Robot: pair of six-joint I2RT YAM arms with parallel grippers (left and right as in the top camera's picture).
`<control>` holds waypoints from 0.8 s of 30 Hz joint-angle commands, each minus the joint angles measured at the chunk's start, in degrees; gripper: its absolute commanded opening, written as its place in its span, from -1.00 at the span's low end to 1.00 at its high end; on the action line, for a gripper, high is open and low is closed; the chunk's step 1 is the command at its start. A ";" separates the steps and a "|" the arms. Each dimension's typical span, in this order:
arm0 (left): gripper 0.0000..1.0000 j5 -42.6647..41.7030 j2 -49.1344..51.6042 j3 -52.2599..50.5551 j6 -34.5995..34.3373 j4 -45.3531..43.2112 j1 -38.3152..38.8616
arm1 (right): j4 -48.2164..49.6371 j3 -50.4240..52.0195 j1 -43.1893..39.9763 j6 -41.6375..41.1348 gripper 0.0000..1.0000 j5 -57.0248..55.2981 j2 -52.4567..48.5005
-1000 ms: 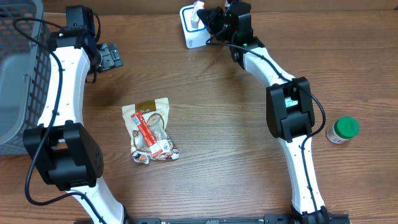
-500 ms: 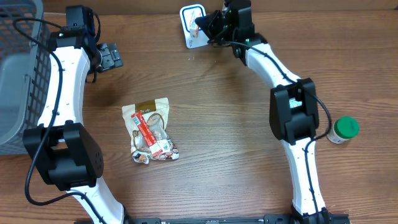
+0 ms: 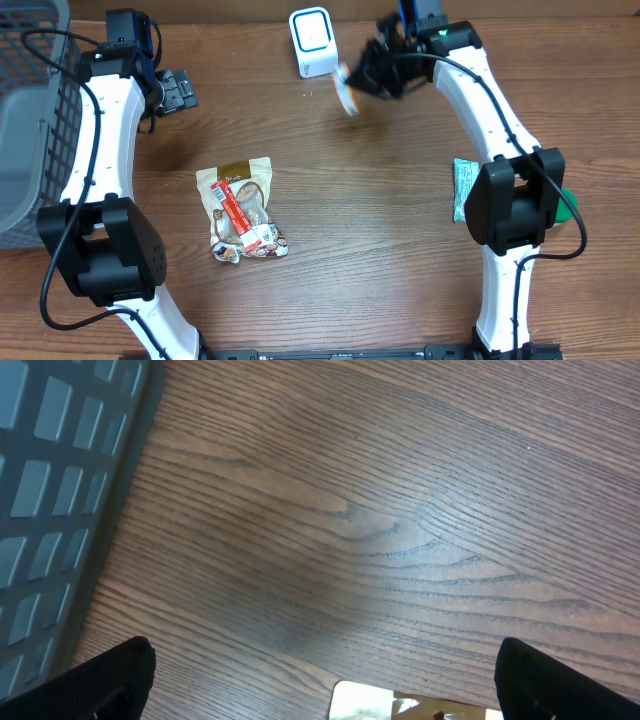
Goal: Scan the item barcode
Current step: 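Carry the Kleenex pack right and lower it beside the teal pack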
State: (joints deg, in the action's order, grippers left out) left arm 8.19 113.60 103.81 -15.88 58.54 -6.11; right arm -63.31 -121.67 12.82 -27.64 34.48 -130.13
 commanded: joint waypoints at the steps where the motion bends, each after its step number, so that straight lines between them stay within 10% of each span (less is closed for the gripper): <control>1: 1.00 -0.31 -0.74 0.44 0.66 -0.07 -0.24 | -8.33 -0.20 -0.68 9.97 -0.93 -13.16 0.22; 12: 1.00 -0.33 -0.74 0.44 0.66 -0.07 -0.24 | -33.07 -0.15 -0.66 7.58 -0.92 -33.59 0.22; 24: 1.00 -0.31 -0.74 0.44 0.66 -0.07 -0.24 | -33.77 13.05 1.64 -4.33 -0.92 -50.84 1.07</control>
State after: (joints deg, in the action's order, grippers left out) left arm 8.16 113.60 103.81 -15.88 58.54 -6.11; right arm -97.01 -111.92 13.13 -25.56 -5.63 -130.13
